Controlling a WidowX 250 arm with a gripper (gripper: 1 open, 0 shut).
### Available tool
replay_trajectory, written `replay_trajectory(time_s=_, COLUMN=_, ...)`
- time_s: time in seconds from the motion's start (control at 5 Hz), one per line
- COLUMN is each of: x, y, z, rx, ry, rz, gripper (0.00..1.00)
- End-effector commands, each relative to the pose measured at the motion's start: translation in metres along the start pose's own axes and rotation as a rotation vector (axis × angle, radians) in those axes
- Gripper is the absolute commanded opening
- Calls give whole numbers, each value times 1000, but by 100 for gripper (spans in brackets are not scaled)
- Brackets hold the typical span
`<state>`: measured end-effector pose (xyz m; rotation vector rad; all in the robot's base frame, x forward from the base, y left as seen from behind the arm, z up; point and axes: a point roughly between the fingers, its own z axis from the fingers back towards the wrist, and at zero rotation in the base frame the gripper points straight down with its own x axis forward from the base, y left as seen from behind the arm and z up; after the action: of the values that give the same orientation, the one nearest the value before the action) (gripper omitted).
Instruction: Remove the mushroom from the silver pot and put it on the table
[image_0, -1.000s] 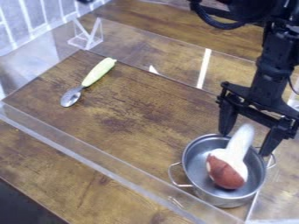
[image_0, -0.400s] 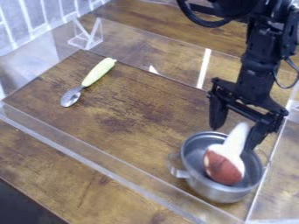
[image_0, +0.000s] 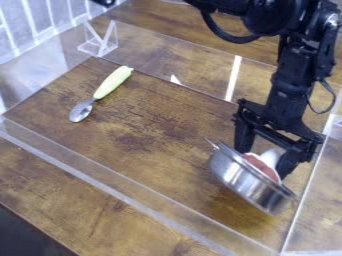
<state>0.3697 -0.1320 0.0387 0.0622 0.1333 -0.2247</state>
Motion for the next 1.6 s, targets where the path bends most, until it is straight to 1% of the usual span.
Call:
replay_trajectory(time_s=0.0, x=-7, y=-1, z=14, rx=8, ry=-37, rz=30, gripper=100)
replay_trajectory(time_s=0.2, x=-17, y=-4, z=11, rx=32, ry=-23, rz=36, gripper=100)
replay_trajectory(time_s=0.6, x=-35, y=15, z=11, rx=70, ry=0, rz=71, gripper=100)
replay_trajectory(time_s=0.8, x=-41, y=24, z=9, rx=76, ry=7, rz=98, gripper=100)
replay_trajectory(time_s=1.0, x=-52, y=21, z=8, rx=88, ry=3, rz=47, gripper=0)
replay_trajectory(time_s=1.2, x=-63, y=8, z=16, rx=97, ry=-29, rz=-23, gripper=0)
replay_trajectory(time_s=1.4, x=-66, y=-1, z=21, rx=98, ry=-69, rz=-46, gripper=0)
